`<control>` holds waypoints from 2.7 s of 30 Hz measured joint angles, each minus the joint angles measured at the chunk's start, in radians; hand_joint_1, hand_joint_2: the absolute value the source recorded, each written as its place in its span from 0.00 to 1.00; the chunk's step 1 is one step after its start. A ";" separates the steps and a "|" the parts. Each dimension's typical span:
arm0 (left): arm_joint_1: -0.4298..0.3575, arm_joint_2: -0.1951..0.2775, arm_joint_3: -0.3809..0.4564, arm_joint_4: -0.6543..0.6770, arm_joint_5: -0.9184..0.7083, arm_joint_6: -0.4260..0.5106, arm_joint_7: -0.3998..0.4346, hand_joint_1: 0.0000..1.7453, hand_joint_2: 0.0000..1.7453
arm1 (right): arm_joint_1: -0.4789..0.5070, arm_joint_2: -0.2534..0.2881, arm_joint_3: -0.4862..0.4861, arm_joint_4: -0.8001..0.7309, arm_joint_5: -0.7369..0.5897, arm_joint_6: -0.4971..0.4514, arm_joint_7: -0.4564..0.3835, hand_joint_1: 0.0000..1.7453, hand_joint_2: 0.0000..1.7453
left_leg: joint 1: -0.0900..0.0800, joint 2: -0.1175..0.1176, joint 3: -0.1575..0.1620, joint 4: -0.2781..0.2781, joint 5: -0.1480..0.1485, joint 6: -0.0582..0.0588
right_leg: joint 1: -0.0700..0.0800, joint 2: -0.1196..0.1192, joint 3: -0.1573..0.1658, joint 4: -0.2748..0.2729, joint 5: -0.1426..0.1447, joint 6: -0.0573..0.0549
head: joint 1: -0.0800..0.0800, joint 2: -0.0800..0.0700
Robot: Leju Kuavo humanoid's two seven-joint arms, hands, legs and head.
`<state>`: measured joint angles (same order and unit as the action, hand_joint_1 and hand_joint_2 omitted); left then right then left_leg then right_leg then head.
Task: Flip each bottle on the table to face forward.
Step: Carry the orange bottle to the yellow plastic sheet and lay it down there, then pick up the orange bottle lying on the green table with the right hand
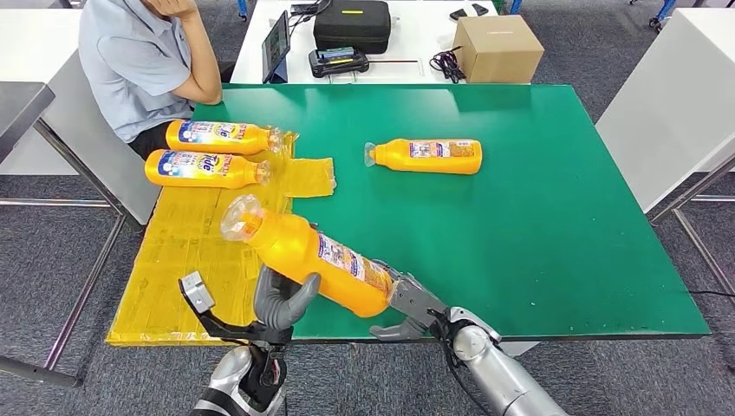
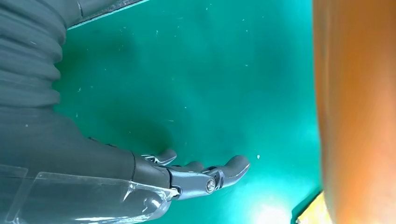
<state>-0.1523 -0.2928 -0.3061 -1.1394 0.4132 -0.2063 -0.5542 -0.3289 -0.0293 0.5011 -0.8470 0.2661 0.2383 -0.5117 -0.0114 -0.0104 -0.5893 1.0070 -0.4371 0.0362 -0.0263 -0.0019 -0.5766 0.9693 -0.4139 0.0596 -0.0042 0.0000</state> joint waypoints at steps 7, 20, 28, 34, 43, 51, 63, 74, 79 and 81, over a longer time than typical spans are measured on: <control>-0.017 0.022 -0.023 -0.017 -0.315 0.329 -0.075 1.00 1.00 | 0.020 0.003 -0.018 0.001 0.010 -0.030 0.003 0.00 1.00 | 0.000 0.000 0.000 0.000 0.000 0.000 | 0.000 0.000 0.000 0.000 0.000 0.000 | 0.000 0.000; -0.056 0.093 0.009 -0.046 -0.769 0.783 -0.055 1.00 1.00 | 0.044 0.009 -0.033 -0.029 0.092 -0.077 0.004 0.00 1.00 | 0.000 0.000 0.001 0.000 0.000 0.000 | 0.000 0.000 0.001 0.000 0.000 0.000 | 0.000 0.000; -0.094 0.117 0.107 0.050 -1.270 0.900 0.092 1.00 1.00 | 0.078 0.008 -0.033 -0.095 0.105 -0.080 0.004 0.00 1.00 | 0.000 0.000 0.000 0.000 0.000 0.000 | 0.000 0.000 0.000 0.000 0.000 0.000 | 0.000 0.000; -0.141 0.131 0.187 0.177 -1.504 0.905 0.196 1.00 1.00 | 0.085 0.005 -0.032 -0.132 0.105 -0.066 0.001 0.00 1.00 | 0.000 0.000 0.000 0.000 0.000 0.000 | 0.000 0.000 0.000 0.000 0.000 0.000 | 0.000 0.000; -0.257 0.192 0.202 0.428 -1.637 0.904 0.336 0.87 1.00 | 0.085 -0.002 -0.030 -0.158 0.097 -0.046 -0.002 0.00 1.00 | 0.000 0.000 0.001 0.000 0.001 0.000 | 0.000 0.000 0.000 0.001 0.000 0.000 | 0.000 0.000; -0.322 0.221 0.177 0.547 -1.679 0.821 0.384 0.00 1.00 | 0.085 -0.005 -0.025 -0.165 0.091 -0.038 -0.004 0.00 1.00 | 0.000 0.000 0.001 0.000 0.001 0.000 | 0.000 0.000 0.001 0.001 0.000 0.000 | 0.000 0.000; -0.378 0.237 0.135 0.607 -1.682 0.714 0.394 0.00 1.00 | 0.084 -0.009 -0.020 -0.172 0.090 -0.038 -0.005 0.00 1.00 | 0.000 0.000 0.006 0.000 0.001 0.000 | 0.000 0.000 0.007 0.000 0.000 0.000 | 0.000 0.000; -0.260 0.219 0.151 0.412 -1.741 0.908 0.236 0.00 1.00 | 0.085 -0.012 -0.020 -0.172 0.072 -0.045 -0.023 0.00 1.00 | 0.000 0.000 0.003 0.000 0.001 0.000 | 0.000 0.000 0.003 0.001 0.000 0.000 | 0.000 0.000; -0.167 0.154 0.209 0.195 -1.756 0.909 0.071 0.00 1.00 | 0.089 -0.013 -0.019 -0.172 0.065 -0.057 -0.028 0.00 1.00 | 0.000 0.000 0.002 0.000 0.000 0.000 | 0.000 0.000 0.002 0.000 0.000 0.000 | 0.000 0.000; -0.130 0.119 0.233 0.108 -1.741 0.910 -0.004 0.00 1.00 | 0.093 -0.012 -0.020 -0.174 0.057 -0.073 -0.036 0.00 1.00 | 0.000 0.000 0.001 0.000 0.000 0.000 | 0.000 0.000 0.001 0.000 0.000 0.000 | 0.000 0.000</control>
<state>-0.2820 -0.1737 -0.0730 -1.0314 -1.3283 0.7033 -0.5584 -0.2361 -0.0413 0.4813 -1.0214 0.3227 0.1650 -0.5477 -0.0117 -0.0103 -0.5883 1.0069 -0.4370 0.0366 -0.0266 -0.0018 -0.5753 0.9691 -0.4139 0.0597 -0.0041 0.0000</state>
